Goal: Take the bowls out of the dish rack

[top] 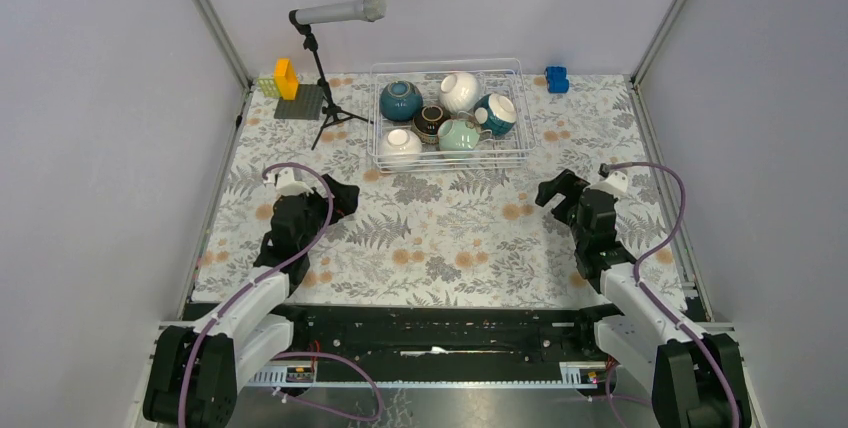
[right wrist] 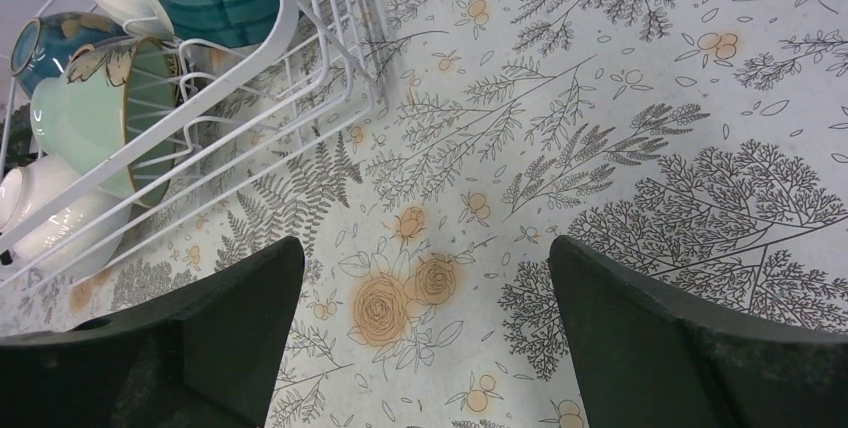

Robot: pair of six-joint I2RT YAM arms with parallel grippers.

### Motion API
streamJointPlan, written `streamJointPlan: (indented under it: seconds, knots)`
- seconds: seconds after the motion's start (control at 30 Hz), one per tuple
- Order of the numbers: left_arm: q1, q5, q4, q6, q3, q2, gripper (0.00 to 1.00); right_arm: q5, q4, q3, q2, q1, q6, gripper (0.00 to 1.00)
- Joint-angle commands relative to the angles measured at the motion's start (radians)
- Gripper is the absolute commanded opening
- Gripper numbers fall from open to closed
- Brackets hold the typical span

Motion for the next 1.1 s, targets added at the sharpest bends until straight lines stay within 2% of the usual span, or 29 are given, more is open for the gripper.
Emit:
streamJointPlan:
  seconds: [0.0, 0.07, 0.4, 0.6, 0.87, 1.07]
  knots:
    - [0.0, -0.012, 0.023, 0.009, 0.019, 0.0, 0.99, -0.026, 0.025, 0.046, 0.01, 0.003, -0.024, 1.0]
    - [0.0, -0.005, 0.033, 0.016, 0.017, -0.001, 0.99, -0.077, 0.048, 0.039, 0.014, 0.003, -0.031, 1.0]
    - [-0.001, 0.259, 0.193, 0.037, 0.001, 0.052, 0.99, -0.314, 0.164, 0.028, 0.044, 0.003, -0.062, 1.0]
    - [-0.002, 0.236, 0.183, 0.019, -0.001, 0.04, 0.99, -0.395, 0.173, 0.074, 0.087, 0.004, -0.028, 0.98]
    - [-0.002, 0.226, 0.191, 0.005, -0.016, 0.013, 0.99, -0.444, 0.048, 0.286, 0.205, 0.052, 0.041, 0.94]
    - [-0.002, 0.236, 0.205, -0.006, -0.017, 0.019, 0.99, -0.438, -0.023, 0.48, 0.394, 0.097, 0.099, 0.86]
